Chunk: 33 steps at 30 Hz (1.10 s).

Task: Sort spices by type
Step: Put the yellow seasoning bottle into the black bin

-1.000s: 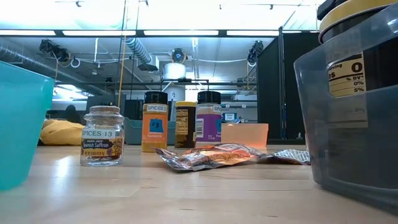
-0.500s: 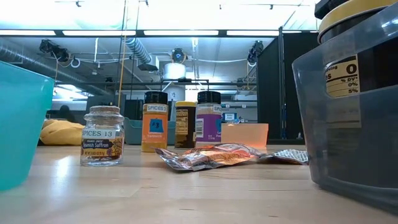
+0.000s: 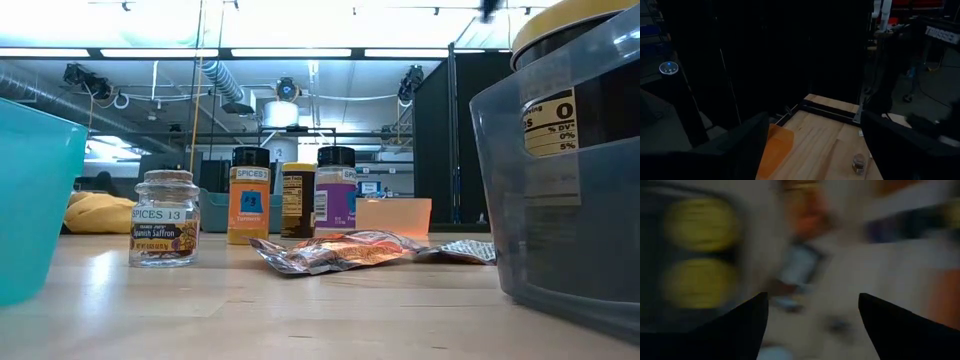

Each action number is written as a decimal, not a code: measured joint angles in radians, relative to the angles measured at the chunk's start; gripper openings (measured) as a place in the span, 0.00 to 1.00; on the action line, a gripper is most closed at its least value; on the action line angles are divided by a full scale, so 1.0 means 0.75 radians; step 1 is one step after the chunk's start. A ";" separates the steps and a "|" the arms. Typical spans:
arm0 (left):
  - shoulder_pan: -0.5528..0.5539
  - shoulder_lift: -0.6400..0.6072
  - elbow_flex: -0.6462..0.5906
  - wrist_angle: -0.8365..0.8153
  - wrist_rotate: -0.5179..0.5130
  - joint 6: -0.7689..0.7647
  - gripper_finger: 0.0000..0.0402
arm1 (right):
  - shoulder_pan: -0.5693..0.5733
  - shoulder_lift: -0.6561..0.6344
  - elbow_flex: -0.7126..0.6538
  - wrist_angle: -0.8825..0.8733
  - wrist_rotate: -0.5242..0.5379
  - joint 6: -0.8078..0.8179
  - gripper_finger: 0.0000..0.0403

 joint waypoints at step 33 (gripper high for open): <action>0.000 0.000 0.002 -0.098 -0.054 -0.138 0.80 | -0.949 0.435 0.113 0.862 -0.131 -0.573 0.85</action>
